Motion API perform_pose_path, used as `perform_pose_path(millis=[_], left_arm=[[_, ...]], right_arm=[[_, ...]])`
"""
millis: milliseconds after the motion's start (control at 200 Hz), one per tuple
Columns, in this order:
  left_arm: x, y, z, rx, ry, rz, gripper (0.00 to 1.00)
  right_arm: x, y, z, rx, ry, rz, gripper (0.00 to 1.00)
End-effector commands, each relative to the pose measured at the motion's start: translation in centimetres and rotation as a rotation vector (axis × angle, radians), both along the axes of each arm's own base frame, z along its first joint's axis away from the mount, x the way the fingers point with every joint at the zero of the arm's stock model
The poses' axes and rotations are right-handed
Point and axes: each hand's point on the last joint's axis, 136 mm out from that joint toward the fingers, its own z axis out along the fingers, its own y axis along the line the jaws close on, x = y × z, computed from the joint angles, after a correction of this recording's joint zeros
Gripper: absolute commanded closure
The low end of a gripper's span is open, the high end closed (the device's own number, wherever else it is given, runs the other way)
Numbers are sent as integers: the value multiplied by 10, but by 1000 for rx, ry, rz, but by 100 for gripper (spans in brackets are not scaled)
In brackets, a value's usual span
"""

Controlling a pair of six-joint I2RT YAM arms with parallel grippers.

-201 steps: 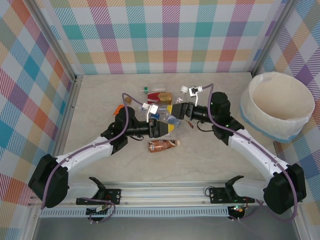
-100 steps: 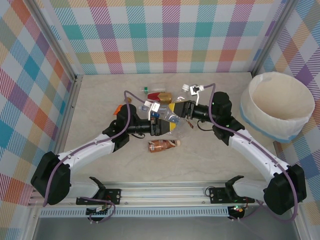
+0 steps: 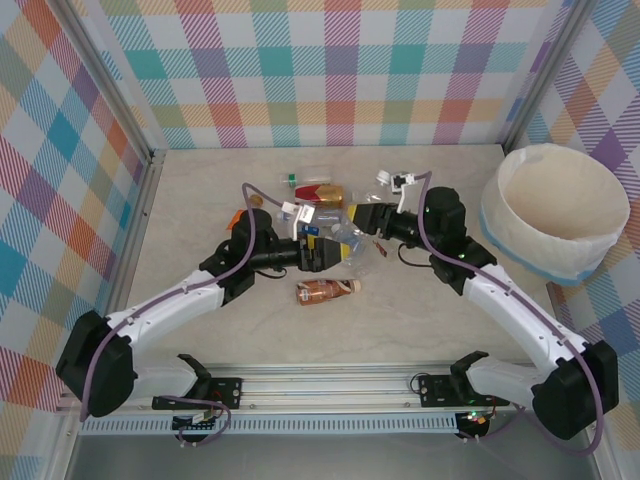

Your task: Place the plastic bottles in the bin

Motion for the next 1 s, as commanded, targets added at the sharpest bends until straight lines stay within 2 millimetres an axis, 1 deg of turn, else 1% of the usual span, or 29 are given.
perform_pose_path(millis=[0,95,170,270,410,515,630,710,790,910,995], left_arm=[[11,21,-4,66,-59,155,0],[28,51,-20,148,-55,352,0],[35,73,-32,205,-52,470,0],[38,97,-44,255,-42,587,0],[38,123,-60,317,-20,699,0],[35,132,-67,334,-15,728,0],[33,138,-69,331,-15,749,0],[32,140,-71,333,-12,758,0],[32,142,-74,340,-5,761,0],[32,143,-79,355,11,764,0],[31,143,-82,362,19,765,0]], right_arm=[[9,-32,16,-117,-53,-160,54],[13,-61,20,-232,-60,-291,54],[11,-77,29,-304,-95,-347,54],[8,-97,46,-393,-155,-411,54],[4,-120,74,-495,-241,-488,54],[2,-141,99,-574,-316,-574,54],[2,-168,131,-670,-426,-704,53],[1,-185,152,-694,-487,-778,53],[2,-204,168,-725,-525,-847,52],[7,-241,178,-762,-523,-975,52],[13,-268,174,-800,-481,-1050,51]])
